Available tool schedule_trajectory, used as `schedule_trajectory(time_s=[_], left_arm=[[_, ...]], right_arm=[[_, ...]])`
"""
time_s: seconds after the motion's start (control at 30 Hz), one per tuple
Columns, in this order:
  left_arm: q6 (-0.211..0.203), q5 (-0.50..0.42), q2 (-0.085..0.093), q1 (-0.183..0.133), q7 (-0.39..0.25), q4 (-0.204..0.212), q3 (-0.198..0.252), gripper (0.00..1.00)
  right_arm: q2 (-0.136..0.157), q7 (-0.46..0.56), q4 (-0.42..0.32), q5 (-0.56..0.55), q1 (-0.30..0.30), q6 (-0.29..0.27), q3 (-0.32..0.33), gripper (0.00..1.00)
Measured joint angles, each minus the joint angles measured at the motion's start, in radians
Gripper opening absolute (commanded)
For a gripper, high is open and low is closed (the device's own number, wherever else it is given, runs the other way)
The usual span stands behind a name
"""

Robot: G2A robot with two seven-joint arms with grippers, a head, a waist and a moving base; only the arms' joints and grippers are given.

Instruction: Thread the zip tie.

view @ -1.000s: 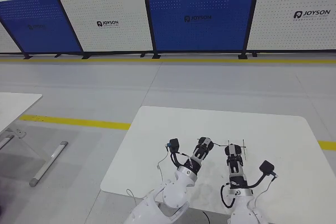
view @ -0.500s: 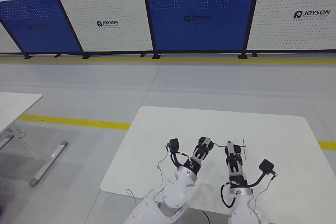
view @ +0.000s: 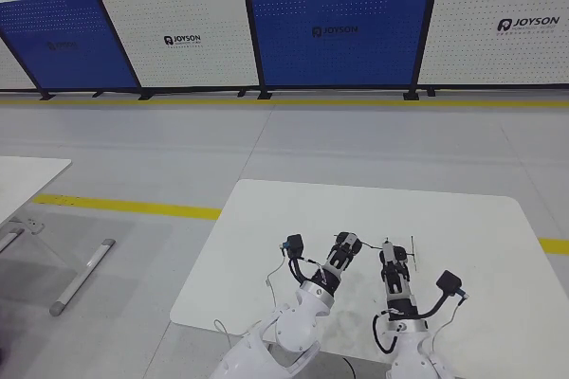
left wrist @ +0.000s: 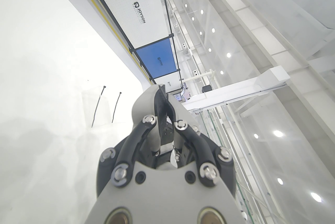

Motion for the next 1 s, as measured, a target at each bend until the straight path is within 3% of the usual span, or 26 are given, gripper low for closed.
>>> schedule_trajectory(time_s=[0.27, 0.7, 1.0], left_arm=[[0.0, 0.0, 0.0, 0.0, 0.0, 0.0, 0.0, 0.0], [0.0, 0.0, 0.0, 0.0, 0.0, 0.0, 0.0, 0.0], [0.0, 0.0, 0.0, 0.0, 0.0, 0.0, 0.0, 0.0]], right_arm=[[-0.001, -0.019, 0.007, -0.057, -0.002, 0.001, -0.005, 0.27], [-0.005, -0.023, 0.012, -0.067, 0.001, 0.005, -0.008, 0.0], [-0.008, -0.004, 0.011, -0.059, 0.007, 0.009, -0.01, 0.0]])
